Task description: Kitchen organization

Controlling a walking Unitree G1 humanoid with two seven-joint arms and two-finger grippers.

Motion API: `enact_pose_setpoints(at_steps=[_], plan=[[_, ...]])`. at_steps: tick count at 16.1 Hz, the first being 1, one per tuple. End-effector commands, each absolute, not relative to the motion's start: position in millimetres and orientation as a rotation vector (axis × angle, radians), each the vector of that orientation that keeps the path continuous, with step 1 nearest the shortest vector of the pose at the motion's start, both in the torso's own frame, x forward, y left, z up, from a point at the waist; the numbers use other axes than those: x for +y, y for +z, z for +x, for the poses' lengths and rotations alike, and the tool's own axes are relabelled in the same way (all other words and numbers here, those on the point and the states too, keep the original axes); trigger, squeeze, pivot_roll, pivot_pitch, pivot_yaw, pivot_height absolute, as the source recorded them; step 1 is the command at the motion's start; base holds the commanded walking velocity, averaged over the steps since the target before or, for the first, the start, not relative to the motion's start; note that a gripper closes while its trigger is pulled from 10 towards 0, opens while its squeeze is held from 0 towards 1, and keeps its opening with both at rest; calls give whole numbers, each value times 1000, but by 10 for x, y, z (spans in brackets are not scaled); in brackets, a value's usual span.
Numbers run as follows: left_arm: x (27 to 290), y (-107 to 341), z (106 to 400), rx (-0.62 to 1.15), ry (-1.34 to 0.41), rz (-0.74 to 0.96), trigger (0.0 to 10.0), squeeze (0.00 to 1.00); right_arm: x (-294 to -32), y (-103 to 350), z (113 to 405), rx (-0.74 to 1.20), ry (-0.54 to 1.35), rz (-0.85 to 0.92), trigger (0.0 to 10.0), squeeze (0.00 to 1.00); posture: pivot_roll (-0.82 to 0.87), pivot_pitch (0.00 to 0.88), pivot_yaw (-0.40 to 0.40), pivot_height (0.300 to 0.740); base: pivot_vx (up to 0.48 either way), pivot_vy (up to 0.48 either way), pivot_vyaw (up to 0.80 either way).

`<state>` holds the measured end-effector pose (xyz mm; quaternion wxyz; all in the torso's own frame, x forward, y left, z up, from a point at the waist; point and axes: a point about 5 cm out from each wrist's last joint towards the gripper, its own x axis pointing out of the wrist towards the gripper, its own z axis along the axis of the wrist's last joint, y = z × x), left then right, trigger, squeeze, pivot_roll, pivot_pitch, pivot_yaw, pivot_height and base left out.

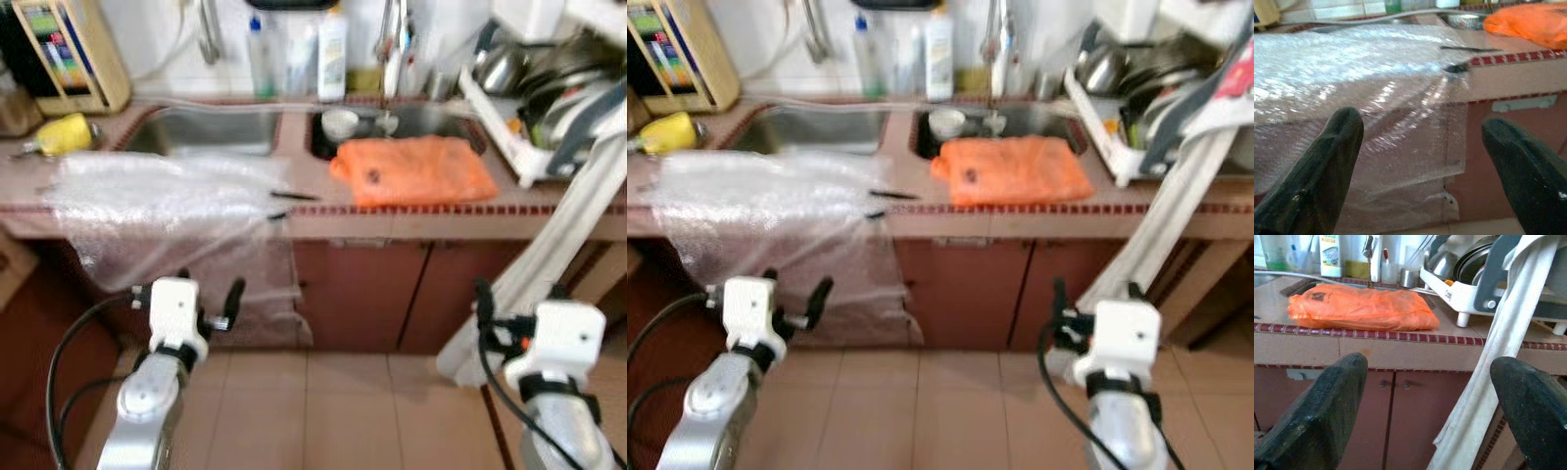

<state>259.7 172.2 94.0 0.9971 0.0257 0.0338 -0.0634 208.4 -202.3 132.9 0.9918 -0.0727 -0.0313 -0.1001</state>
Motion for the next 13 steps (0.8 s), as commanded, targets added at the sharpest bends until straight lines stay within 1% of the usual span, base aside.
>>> enact_pose_setpoints(at_steps=[1,8,13], plan=[[1805,925,2581,85,-112,65,10000,0,-1949,1338,2104,-70,-183,-124,10000,0,-58,69,22,740,0,390,0],[1770,918,2605,88,-136,75,10000,0,-1969,1338,2118,-71,-196,-137,10000,0,-54,59,22,740,0,324,0],[1792,886,2606,98,-129,81,10000,0,-1927,1349,2187,-80,-173,-144,10000,0,-41,54,11,740,0,480,0]])
